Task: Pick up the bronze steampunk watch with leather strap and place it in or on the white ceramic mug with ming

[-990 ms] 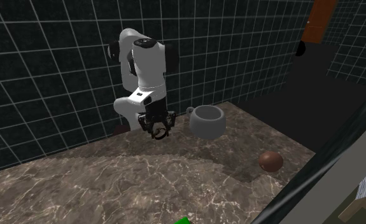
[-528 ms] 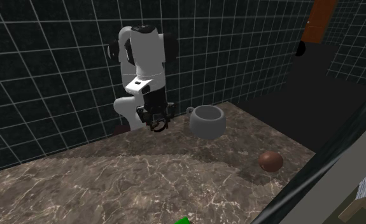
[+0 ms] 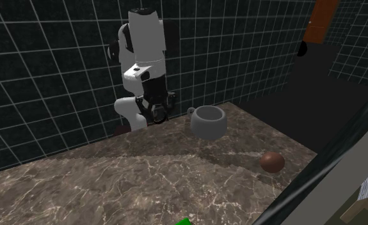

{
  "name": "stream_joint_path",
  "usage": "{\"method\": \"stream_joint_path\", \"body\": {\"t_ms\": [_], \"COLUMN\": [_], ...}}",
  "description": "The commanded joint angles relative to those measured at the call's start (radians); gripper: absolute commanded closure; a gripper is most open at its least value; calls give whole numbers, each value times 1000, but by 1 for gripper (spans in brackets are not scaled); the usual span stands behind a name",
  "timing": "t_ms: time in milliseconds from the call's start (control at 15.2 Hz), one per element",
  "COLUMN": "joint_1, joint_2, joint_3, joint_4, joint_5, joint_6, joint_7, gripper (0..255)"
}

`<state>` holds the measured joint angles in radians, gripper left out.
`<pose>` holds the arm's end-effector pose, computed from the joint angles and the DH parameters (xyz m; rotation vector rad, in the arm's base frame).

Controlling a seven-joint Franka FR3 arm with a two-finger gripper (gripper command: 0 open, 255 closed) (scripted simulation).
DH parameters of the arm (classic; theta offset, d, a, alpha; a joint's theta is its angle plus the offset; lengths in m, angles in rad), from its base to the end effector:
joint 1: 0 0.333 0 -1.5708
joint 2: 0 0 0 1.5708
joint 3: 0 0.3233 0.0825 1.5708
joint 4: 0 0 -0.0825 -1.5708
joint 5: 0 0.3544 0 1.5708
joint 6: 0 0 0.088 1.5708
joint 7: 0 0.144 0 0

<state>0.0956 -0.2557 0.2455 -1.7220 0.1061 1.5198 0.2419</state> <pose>0.4041 0.1768 0.6426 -3.0818 -0.1554 -0.0484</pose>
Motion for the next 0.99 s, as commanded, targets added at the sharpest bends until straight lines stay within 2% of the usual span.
{"method": "stream_joint_path", "body": {"t_ms": [0, 528, 924], "joint_1": [0, -1, 45], "joint_2": [11, 68, 59], "joint_3": [1, 5, 83], "joint_4": [39, 212, 212], "joint_5": [-2, -14, -3], "joint_6": [-28, -146, -144], "joint_7": [3, 19, 145], "gripper": [255, 255, 255]}}
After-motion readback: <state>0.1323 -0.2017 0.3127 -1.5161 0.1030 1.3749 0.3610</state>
